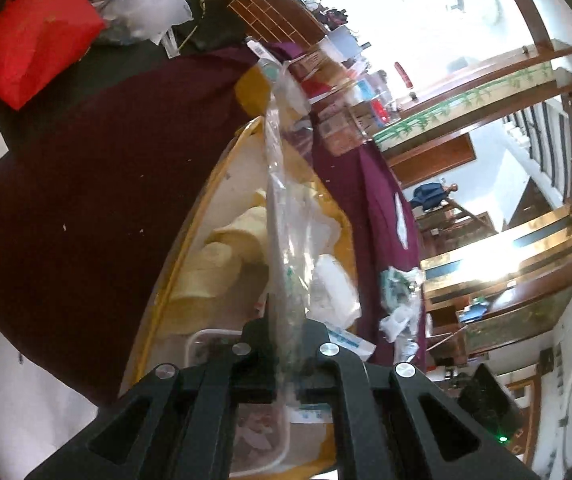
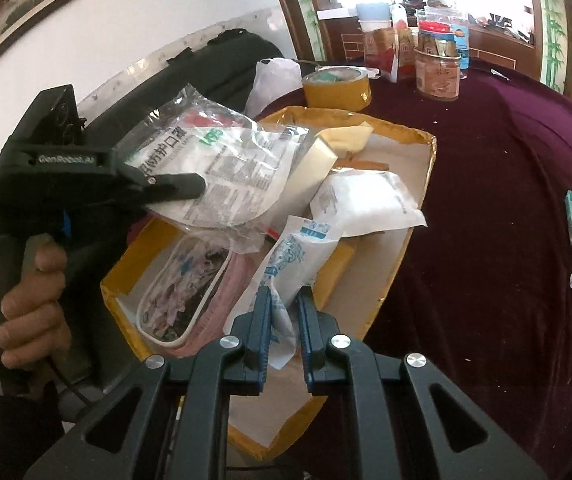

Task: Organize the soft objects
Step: 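Release the mask bag and blue-white packet into the tray with both grippers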

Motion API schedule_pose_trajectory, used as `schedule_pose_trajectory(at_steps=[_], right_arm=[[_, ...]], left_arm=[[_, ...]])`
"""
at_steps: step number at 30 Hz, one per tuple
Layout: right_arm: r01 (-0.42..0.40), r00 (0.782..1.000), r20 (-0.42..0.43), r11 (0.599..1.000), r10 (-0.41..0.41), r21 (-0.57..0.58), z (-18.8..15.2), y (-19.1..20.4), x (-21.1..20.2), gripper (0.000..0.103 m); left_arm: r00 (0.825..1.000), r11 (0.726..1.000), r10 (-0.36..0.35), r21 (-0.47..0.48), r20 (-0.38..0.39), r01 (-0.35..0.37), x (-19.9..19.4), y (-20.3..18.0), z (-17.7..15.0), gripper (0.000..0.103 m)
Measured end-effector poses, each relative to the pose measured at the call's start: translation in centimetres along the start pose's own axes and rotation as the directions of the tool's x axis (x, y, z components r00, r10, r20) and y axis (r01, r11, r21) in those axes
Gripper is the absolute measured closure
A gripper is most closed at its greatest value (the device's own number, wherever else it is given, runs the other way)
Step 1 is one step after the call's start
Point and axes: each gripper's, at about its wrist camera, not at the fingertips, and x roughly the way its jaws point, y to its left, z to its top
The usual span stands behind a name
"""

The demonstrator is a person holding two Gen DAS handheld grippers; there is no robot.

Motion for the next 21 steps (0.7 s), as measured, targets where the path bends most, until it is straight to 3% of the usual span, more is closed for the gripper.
schedule_pose_trajectory(at_steps=[1, 2, 3, 5, 6, 8, 16, 21], right_arm=[[-0.003, 1.000, -0.001, 1.000, 0.003, 0.006, 0.0, -0.1, 0.0, 0.089], [-0.007, 1.000, -0.001, 1.000, 0.007, 0.014, 0.0, -0.1, -0.1, 0.089], [-0.011, 1.000, -0.002, 1.000, 0.011, 0.023, 0.0, -0.3, -0.1, 0.089], [-0.023, 1.000, -0.001, 0.999, 0.023, 0.040, 0.0, -0.4, -0.3, 0.079], [-0.030, 1.000, 0.004, 0.998, 0.030, 0.049, 0.0, -0.5, -0.4, 0.070], [-0.044, 0.999, 0.021, 0.997, 0.043, 0.059, -0.1, -0.7, -1.1, 0.067], [-0.068, 0.996, 0.062, 0.995, 0.064, 0.066, -1.1, -1.1, -3.0, 0.059], [-0.069, 0.994, 0.096, 0.992, 0.059, 0.108, -1.7, -2.7, -4.4, 0.054]], left_arm=[[1.000, 1.000, 0.010, 0.001, 0.003, -0.010, 0.0, 0.1, -0.2, 0.097], [1.000, 1.000, 0.017, -0.008, 0.003, -0.017, 0.1, 0.3, -0.3, 0.089], [1.000, 1.000, 0.015, -0.020, -0.005, -0.015, 0.2, 0.5, -0.5, 0.073], [1.000, 0.999, 0.013, -0.034, -0.013, -0.014, 0.2, 0.5, -0.8, 0.062], [1.000, 0.999, -0.004, -0.036, -0.018, 0.003, 0.1, 0.4, -1.1, 0.050], [0.998, 0.999, -0.036, -0.029, -0.048, 0.034, 0.1, -0.1, -1.5, 0.037], [0.981, 0.998, -0.063, 0.017, -0.185, 0.067, 0.7, -2.3, -4.3, 0.035], [0.972, 0.995, -0.072, 0.046, -0.222, 0.084, 0.2, -3.6, -5.6, 0.035]])
